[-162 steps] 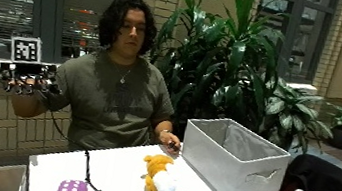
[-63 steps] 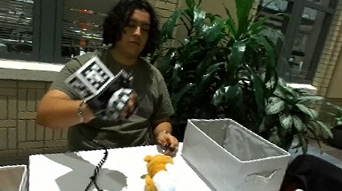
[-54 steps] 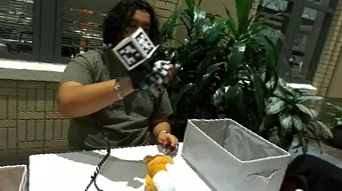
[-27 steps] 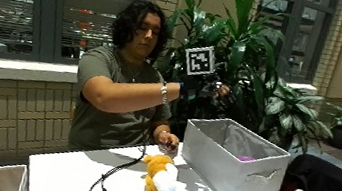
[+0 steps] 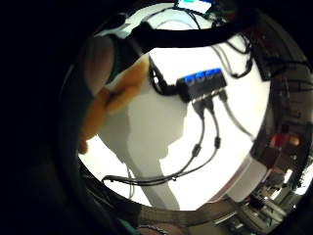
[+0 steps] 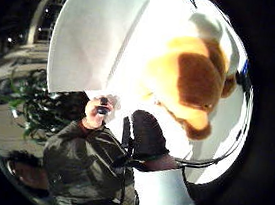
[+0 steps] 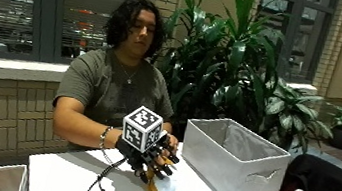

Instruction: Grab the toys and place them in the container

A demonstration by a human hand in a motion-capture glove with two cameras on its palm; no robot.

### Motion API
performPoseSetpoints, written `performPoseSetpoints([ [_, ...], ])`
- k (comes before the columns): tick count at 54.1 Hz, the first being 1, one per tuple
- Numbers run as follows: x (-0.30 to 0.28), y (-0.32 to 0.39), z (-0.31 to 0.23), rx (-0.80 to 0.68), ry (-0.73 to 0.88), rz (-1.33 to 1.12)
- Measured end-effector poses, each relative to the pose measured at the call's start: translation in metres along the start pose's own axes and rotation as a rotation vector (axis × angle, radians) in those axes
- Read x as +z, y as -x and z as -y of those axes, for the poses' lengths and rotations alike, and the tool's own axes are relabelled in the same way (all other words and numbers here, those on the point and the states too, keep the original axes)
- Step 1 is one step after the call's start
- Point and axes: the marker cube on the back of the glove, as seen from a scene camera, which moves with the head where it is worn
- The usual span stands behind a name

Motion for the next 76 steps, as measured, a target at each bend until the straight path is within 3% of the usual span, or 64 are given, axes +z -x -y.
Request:
performPoseSetpoints([
  [11,0.032,0.007,0.022,0.028,-0.003,-0.091],
  [24,0.044,0.017,0.049,0.03,-0.198,-0.1],
  [35,0.04,0.021,0.039,0.034,-0.402,0.001],
  [50,-0.054,0.041,-0.089,-0.066,-0.519,0.168],
  [56,-0.099,0.067,-0.114,-0.108,-0.54,0.192],
  [63,-0.137,0.107,-0.105,-0.183,-0.581,0.118],
  [76,-0.188,0.199,-0.03,-0.321,-0.49,0.083],
])
